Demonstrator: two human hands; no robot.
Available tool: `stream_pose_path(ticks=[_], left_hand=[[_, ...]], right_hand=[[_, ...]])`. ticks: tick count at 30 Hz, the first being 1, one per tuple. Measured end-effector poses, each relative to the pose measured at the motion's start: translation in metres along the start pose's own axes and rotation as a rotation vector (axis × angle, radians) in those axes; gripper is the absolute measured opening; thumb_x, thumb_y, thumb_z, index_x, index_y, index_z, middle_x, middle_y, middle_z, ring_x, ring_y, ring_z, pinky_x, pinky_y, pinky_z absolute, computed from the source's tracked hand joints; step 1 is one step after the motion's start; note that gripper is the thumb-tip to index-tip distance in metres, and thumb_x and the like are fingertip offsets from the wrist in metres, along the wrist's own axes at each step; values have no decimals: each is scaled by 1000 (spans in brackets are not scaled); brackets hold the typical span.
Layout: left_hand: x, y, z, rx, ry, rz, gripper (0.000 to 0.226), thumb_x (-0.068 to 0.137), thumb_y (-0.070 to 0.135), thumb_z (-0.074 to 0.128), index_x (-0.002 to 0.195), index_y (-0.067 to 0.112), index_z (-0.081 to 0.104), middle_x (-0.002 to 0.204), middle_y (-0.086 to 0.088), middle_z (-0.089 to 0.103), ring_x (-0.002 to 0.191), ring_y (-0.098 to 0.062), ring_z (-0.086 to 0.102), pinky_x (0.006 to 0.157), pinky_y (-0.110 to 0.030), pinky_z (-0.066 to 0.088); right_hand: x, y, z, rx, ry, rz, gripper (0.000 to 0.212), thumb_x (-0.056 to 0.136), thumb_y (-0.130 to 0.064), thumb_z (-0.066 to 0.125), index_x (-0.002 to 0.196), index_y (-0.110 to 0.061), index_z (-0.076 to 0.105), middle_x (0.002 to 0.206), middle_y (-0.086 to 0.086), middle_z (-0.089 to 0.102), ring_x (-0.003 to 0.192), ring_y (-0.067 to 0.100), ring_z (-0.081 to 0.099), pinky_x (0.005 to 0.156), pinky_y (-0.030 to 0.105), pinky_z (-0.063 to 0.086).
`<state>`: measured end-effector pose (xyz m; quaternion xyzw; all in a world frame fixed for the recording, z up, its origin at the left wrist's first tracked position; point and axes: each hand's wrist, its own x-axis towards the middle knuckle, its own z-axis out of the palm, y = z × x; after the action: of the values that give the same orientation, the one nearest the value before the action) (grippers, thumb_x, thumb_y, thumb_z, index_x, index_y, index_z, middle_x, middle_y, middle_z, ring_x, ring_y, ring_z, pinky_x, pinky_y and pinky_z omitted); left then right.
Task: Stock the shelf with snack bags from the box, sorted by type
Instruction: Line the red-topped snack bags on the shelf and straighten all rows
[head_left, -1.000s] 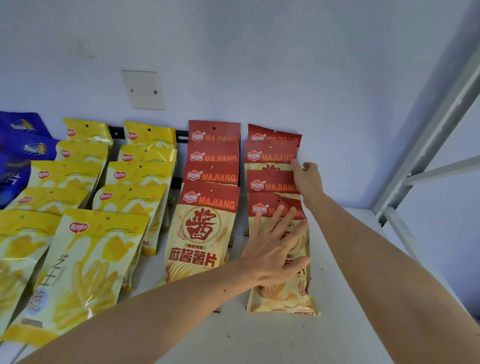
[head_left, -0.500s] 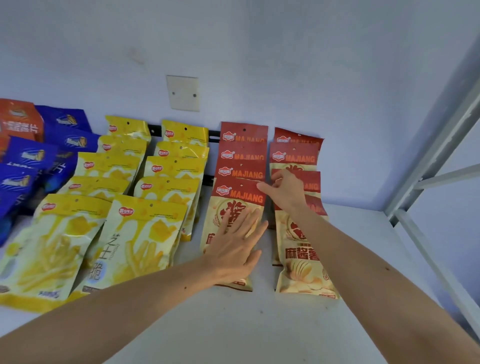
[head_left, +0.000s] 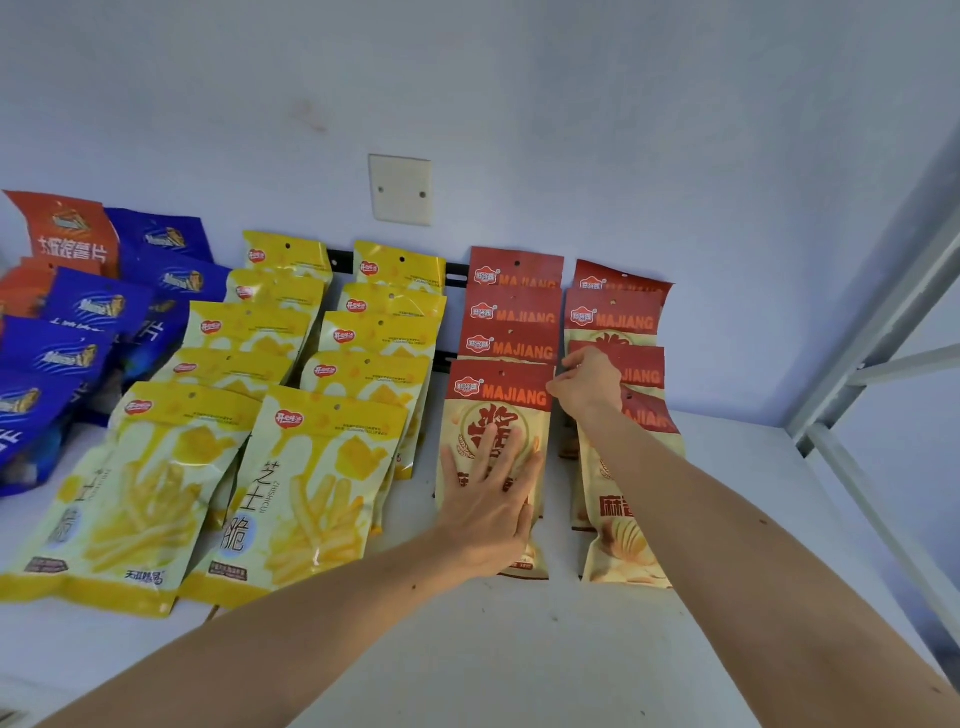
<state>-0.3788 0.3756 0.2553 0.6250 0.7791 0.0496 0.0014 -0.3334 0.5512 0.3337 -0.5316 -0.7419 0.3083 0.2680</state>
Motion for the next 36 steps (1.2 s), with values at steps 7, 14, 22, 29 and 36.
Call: stream_pose_path(ticks=[7, 14, 22, 29, 36], left_hand=[[0, 0, -1, 8, -9, -2, 63, 98, 46, 14, 149, 35, -20, 157, 2, -31, 140, -28, -36, 107, -68, -18], [-9, -20, -16, 10, 63, -6, 69, 86, 57, -4, 150, 35, -18, 155, 1, -34, 140, -24, -36, 109, -61, -22], [-48, -82, -39, 82, 93, -49, 68, 92, 59, 1, 148, 28, -23, 154, 1, -36, 139, -21, -38, 114, -54, -20], [-88, -154, -44, 99, 37, -6, 79, 89, 64, 8, 153, 23, -14, 155, -2, -33, 141, -23, -35, 118, -48, -14], [-98, -180, -33, 76, -58, 76, 77, 94, 65, 16, 151, 26, -18, 156, -4, -32, 140, -25, -36, 117, -52, -14]], right_hand=[[-2, -2, 3, -31, 50, -34, 35, 86, -26, 71, 115, -18, 53, 110, 3, 64, 99, 21, 64, 79, 37, 55], [-12, -34, 10, 54, 78, -195, 19, 92, -27, 62, 109, -18, 56, 107, 1, 63, 97, 18, 62, 79, 39, 56], [-49, -73, 52, 104, -150, -302, 23, 90, -23, 66, 108, -9, 62, 92, -3, 61, 98, 19, 62, 81, 29, 50], [-96, -97, 92, 2, -318, -157, 67, 91, -36, 66, 135, 6, 38, 132, 21, 52, 121, 36, 52, 93, 43, 44], [-100, -100, 128, 44, -144, 21, 53, 86, -37, 70, 120, -3, 46, 96, 6, 53, 85, 23, 52, 66, 33, 42]])
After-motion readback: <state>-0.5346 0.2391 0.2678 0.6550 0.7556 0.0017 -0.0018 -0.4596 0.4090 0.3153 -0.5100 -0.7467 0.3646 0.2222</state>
